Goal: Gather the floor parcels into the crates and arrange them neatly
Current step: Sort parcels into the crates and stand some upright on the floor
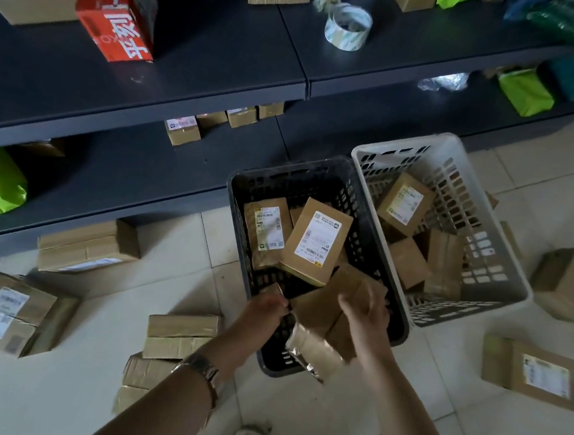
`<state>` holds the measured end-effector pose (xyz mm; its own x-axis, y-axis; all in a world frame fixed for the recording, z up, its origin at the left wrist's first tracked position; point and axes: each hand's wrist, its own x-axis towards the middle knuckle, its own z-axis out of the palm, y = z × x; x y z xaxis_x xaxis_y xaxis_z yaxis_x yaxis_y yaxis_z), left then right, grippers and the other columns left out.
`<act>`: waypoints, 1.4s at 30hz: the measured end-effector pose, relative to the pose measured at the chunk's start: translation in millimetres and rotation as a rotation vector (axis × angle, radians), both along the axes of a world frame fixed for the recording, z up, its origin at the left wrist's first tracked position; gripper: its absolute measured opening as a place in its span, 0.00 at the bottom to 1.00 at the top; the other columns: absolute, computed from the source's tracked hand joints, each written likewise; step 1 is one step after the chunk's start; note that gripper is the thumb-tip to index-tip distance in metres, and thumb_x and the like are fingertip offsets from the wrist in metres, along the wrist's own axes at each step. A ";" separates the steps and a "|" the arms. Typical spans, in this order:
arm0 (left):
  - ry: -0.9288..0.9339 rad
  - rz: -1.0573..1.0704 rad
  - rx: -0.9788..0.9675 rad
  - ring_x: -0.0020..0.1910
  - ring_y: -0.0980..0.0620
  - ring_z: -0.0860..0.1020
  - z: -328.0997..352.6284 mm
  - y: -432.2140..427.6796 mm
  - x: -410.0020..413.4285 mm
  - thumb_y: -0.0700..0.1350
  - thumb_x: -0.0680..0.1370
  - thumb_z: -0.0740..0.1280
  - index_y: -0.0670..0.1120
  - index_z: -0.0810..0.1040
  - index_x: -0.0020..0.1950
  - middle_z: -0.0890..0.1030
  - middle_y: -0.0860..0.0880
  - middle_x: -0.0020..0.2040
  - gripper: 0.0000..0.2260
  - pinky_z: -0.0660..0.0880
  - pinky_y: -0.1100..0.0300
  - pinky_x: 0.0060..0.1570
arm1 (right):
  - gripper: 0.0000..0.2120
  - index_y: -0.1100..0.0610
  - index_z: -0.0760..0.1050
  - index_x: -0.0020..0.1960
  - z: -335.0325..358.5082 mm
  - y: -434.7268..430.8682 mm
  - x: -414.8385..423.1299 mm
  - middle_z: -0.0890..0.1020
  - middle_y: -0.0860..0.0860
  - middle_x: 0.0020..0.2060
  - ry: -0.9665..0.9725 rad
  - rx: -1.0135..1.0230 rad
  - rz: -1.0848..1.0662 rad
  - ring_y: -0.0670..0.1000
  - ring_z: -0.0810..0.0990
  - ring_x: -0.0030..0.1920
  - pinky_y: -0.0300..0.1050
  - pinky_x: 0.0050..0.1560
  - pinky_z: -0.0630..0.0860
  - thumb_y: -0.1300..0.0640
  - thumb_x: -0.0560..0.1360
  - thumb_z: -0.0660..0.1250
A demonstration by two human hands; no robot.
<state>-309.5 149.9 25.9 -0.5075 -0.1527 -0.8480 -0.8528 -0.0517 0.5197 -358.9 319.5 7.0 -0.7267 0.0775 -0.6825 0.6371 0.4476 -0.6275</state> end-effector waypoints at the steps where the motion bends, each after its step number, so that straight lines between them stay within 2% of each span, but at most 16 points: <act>1: -0.031 -0.028 0.032 0.35 0.55 0.71 -2.4 -2.9 6.0 0.37 0.80 0.57 0.48 0.73 0.45 0.73 0.49 0.38 0.09 0.65 0.61 0.34 | 0.39 0.45 0.54 0.79 -4.9 -7.9 7.0 0.52 0.54 0.79 -0.006 0.095 0.072 0.61 0.55 0.77 0.61 0.72 0.61 0.45 0.75 0.71; 4: -0.064 -0.051 0.040 0.36 0.55 0.73 -13.0 -26.4 22.7 0.36 0.80 0.56 0.44 0.75 0.52 0.75 0.47 0.41 0.09 0.65 0.64 0.32 | 0.49 0.39 0.49 0.79 -33.1 -28.7 30.9 0.43 0.53 0.79 -0.099 0.298 0.250 0.64 0.53 0.77 0.60 0.72 0.65 0.39 0.68 0.75; 8: -0.033 -0.001 -0.068 0.44 0.50 0.76 -26.2 -66.1 45.6 0.38 0.81 0.57 0.44 0.77 0.59 0.79 0.44 0.46 0.12 0.67 0.63 0.36 | 0.53 0.38 0.45 0.79 -65.5 -50.3 51.0 0.43 0.57 0.78 -0.282 0.170 0.212 0.65 0.60 0.75 0.57 0.64 0.75 0.43 0.67 0.77; 11: -0.020 0.034 -0.062 0.51 0.47 0.77 -33.9 -81.2 49.7 0.40 0.82 0.57 0.49 0.76 0.61 0.79 0.44 0.52 0.12 0.69 0.61 0.41 | 0.41 0.43 0.51 0.80 -66.9 -61.5 49.7 0.54 0.62 0.76 -0.144 0.269 0.145 0.65 0.65 0.72 0.56 0.62 0.74 0.49 0.74 0.71; 15: 0.034 0.050 -0.003 0.50 0.47 0.77 -33.8 -80.1 41.7 0.39 0.80 0.58 0.49 0.75 0.62 0.80 0.43 0.52 0.13 0.70 0.59 0.45 | 0.27 0.49 0.65 0.72 -55.0 -74.5 41.1 0.59 0.57 0.67 0.252 0.430 0.062 0.64 0.74 0.60 0.60 0.56 0.78 0.55 0.74 0.66; 21: 0.068 0.164 -0.001 0.49 0.48 0.79 -45.7 -114.9 50.1 0.40 0.80 0.60 0.49 0.79 0.51 0.81 0.46 0.49 0.09 0.72 0.59 0.46 | 0.14 0.53 0.73 0.63 -33.8 -135.0 62.9 0.67 0.52 0.60 0.439 0.263 0.448 0.51 0.81 0.45 0.51 0.51 0.81 0.58 0.77 0.67; 24: 0.042 0.220 -0.132 0.47 0.47 0.78 -73.4 -163.9 91.2 0.44 0.80 0.62 0.48 0.79 0.50 0.81 0.44 0.50 0.06 0.72 0.58 0.44 | 0.07 0.55 0.78 0.53 -51.0 -173.3 104.2 0.79 0.49 0.48 0.472 0.162 0.676 0.43 0.80 0.43 0.43 0.47 0.79 0.62 0.77 0.65; 26: -0.005 0.269 -0.179 0.41 0.47 0.75 -103.3 -201.0 128.1 0.47 0.75 0.65 0.48 0.78 0.44 0.79 0.44 0.43 0.04 0.69 0.59 0.39 | 0.08 0.54 0.78 0.55 -85.3 -196.6 135.5 0.83 0.48 0.48 0.376 0.167 0.771 0.43 0.81 0.47 0.40 0.49 0.79 0.59 0.78 0.64; 28: -0.070 0.278 -0.182 0.46 0.44 0.76 -150.1 -234.7 165.0 0.47 0.69 0.63 0.45 0.79 0.47 0.80 0.42 0.47 0.11 0.69 0.57 0.45 | 0.17 0.53 0.71 0.69 -135.0 -215.1 159.5 0.77 0.50 0.63 0.193 0.237 0.660 0.48 0.78 0.61 0.42 0.60 0.76 0.55 0.80 0.61; 30: -0.143 0.211 -0.161 0.63 0.42 0.73 -190.4 -253.4 192.2 0.48 0.70 0.65 0.41 0.72 0.68 0.74 0.39 0.66 0.27 0.67 0.55 0.57 | 0.27 0.55 0.56 0.79 -182.6 -228.9 173.6 0.64 0.53 0.75 -0.037 0.253 0.423 0.54 0.68 0.72 0.48 0.69 0.69 0.52 0.82 0.58; 32: -0.152 0.150 -0.044 0.68 0.47 0.68 -222.4 -255.1 212.1 0.48 0.77 0.65 0.42 0.59 0.77 0.67 0.46 0.73 0.31 0.63 0.56 0.62 | 0.27 0.56 0.53 0.79 -225.9 -236.2 179.7 0.62 0.53 0.76 -0.193 0.150 0.163 0.57 0.66 0.73 0.51 0.71 0.66 0.50 0.84 0.56; 34: -0.108 0.130 0.105 0.68 0.50 0.67 -253.1 -247.1 223.0 0.52 0.82 0.60 0.44 0.57 0.78 0.66 0.49 0.73 0.27 0.61 0.56 0.67 | 0.23 0.58 0.63 0.74 -257.9 -238.8 187.2 0.71 0.57 0.70 -0.221 0.128 0.061 0.59 0.71 0.68 0.52 0.68 0.68 0.48 0.83 0.57; 37: 0.034 0.215 0.105 0.60 0.49 0.72 -267.8 -241.3 226.1 0.43 0.84 0.55 0.45 0.73 0.59 0.75 0.47 0.60 0.09 0.70 0.57 0.58 | 0.23 0.62 0.69 0.66 -262.6 -245.0 202.7 0.76 0.58 0.61 -0.128 0.139 -0.035 0.60 0.74 0.63 0.51 0.62 0.71 0.44 0.82 0.56; 39: 0.086 0.408 0.101 0.48 0.50 0.73 -255.4 -246.5 221.1 0.39 0.83 0.52 0.46 0.71 0.44 0.74 0.49 0.44 0.12 0.74 0.60 0.44 | 0.25 0.64 0.68 0.66 -241.2 -246.2 209.9 0.74 0.61 0.60 -0.017 0.058 -0.202 0.61 0.72 0.65 0.47 0.59 0.68 0.44 0.82 0.56; 41: 0.113 0.548 0.097 0.44 0.51 0.71 -230.6 -261.6 213.5 0.47 0.83 0.53 0.46 0.69 0.42 0.71 0.48 0.39 0.13 0.72 0.57 0.48 | 0.25 0.67 0.68 0.66 -203.9 -246.8 211.5 0.74 0.62 0.62 0.082 -0.068 -0.318 0.61 0.73 0.64 0.49 0.59 0.70 0.46 0.83 0.58; 42: 0.118 0.554 0.090 0.43 0.51 0.72 -212.1 -270.2 208.9 0.52 0.83 0.54 0.45 0.68 0.40 0.70 0.48 0.38 0.16 0.70 0.55 0.50 | 0.21 0.64 0.70 0.61 -184.0 -248.3 211.7 0.77 0.60 0.55 0.103 -0.122 -0.336 0.60 0.75 0.58 0.49 0.56 0.72 0.47 0.82 0.60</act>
<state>-100.7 -120.2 -186.2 -0.4643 -0.3530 -0.8123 -0.6220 -0.5229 0.5828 -147.2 71.1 -176.9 -0.7396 0.2462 -0.6264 0.6668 0.1419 -0.7316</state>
